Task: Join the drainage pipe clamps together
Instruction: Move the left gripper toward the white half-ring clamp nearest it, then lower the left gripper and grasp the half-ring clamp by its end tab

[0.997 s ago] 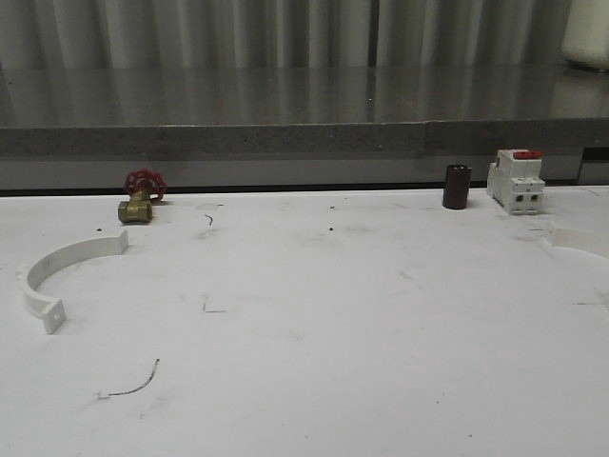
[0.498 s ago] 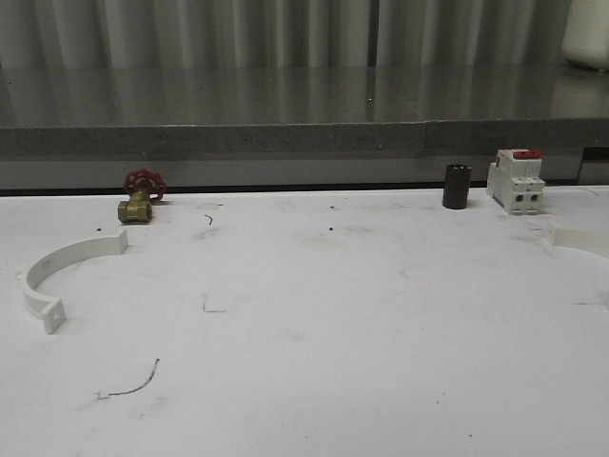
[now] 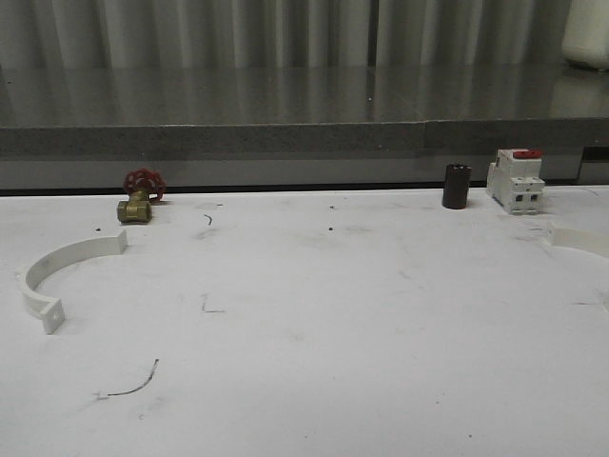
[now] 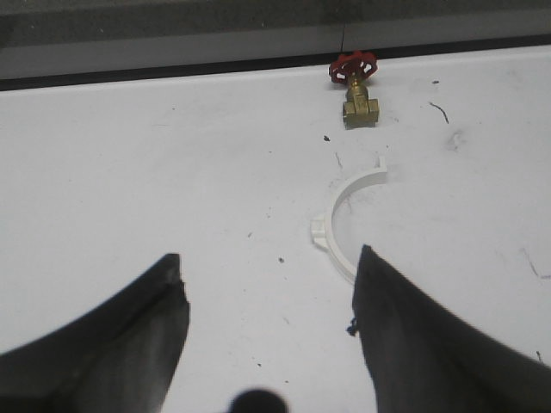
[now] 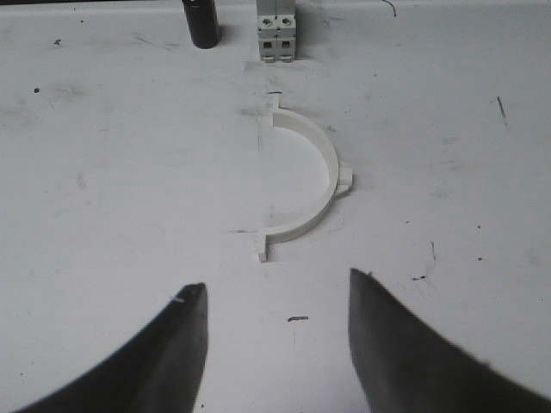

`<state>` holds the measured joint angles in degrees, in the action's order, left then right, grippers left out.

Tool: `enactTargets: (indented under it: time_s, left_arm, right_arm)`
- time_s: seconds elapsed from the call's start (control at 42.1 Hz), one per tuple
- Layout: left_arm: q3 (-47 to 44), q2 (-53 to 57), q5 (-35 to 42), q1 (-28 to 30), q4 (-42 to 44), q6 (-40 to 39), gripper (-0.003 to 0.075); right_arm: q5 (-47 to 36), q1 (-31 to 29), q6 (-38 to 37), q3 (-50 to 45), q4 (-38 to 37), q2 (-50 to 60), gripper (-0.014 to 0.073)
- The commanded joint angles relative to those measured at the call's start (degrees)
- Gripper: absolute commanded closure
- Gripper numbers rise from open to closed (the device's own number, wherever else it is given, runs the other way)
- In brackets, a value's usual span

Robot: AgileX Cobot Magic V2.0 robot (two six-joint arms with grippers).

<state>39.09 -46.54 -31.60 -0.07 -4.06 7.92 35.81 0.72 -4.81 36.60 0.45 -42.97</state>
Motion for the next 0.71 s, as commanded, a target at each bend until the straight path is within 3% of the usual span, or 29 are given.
enactTargets:
  time_s: [0.0,0.356,0.688]
  left_arm:
    - [2.88,-2.73,1.90,-2.18,-0.82,-0.09,0.0261]
    - [13.90,-21.34,-5.74,-5.71,-0.82,-0.09,0.0261]
    - [21.96,-39.25,-5.75,-5.71,-0.82,-0.09,0.0261]
  right_arm:
    - [-2.67,-0.32,0.12,1.78,-0.45,-0.11,0.0132]
    - [-2.67,-0.32,0.12,1.78,-0.45,-0.11,0.0132]
    - [-2.67,-0.32,0.12,1.78,-0.45,-0.11,0.0132]
